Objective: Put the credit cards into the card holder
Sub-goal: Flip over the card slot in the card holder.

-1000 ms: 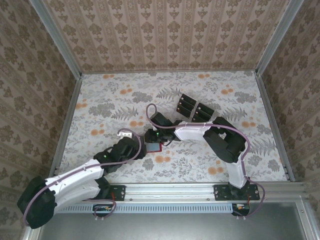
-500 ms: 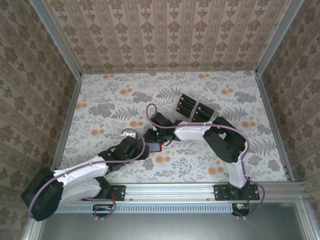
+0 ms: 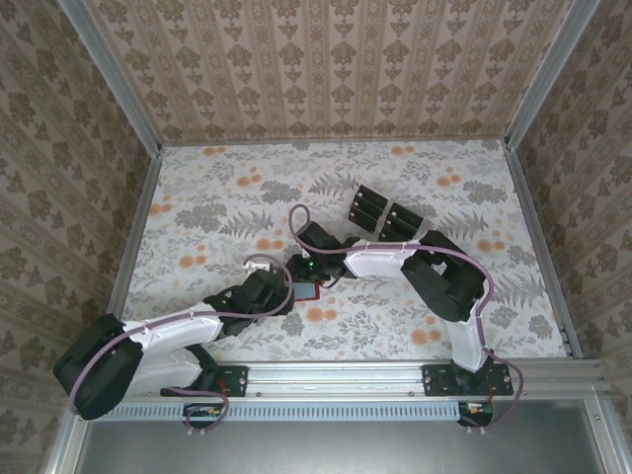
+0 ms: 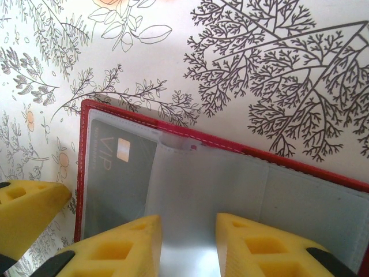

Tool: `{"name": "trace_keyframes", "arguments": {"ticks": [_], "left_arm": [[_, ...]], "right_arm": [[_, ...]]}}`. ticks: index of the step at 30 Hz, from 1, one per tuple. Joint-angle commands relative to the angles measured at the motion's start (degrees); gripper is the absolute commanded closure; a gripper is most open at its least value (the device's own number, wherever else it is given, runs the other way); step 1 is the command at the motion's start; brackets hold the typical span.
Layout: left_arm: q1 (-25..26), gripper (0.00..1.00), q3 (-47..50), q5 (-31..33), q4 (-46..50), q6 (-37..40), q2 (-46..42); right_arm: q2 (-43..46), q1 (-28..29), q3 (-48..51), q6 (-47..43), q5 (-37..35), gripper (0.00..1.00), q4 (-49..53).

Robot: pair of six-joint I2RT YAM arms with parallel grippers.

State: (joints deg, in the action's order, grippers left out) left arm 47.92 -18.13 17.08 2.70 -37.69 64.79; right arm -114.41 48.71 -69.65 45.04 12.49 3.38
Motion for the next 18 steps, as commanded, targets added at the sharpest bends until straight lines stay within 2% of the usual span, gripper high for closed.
{"name": "trace_keyframes", "arguments": {"ticks": [1, 10, 18], "left_arm": [[-0.1, 0.00, 0.0, 1.2, -0.7, -0.4, 0.9], [-0.1, 0.00, 2.2, 1.7, -0.1, -2.2, -1.4], [0.0, 0.00, 2.8, 2.2, 0.5, -2.3, -2.7]], "right_arm": [[0.5, 0.1, -0.1, 0.6, 1.8, 0.68, 0.8], [8.9, -0.2, 5.7, 2.4, -2.9, 0.64, -0.6], [7.6, -0.1, 6.8, 3.2, -3.5, 0.62, -0.7]]}}
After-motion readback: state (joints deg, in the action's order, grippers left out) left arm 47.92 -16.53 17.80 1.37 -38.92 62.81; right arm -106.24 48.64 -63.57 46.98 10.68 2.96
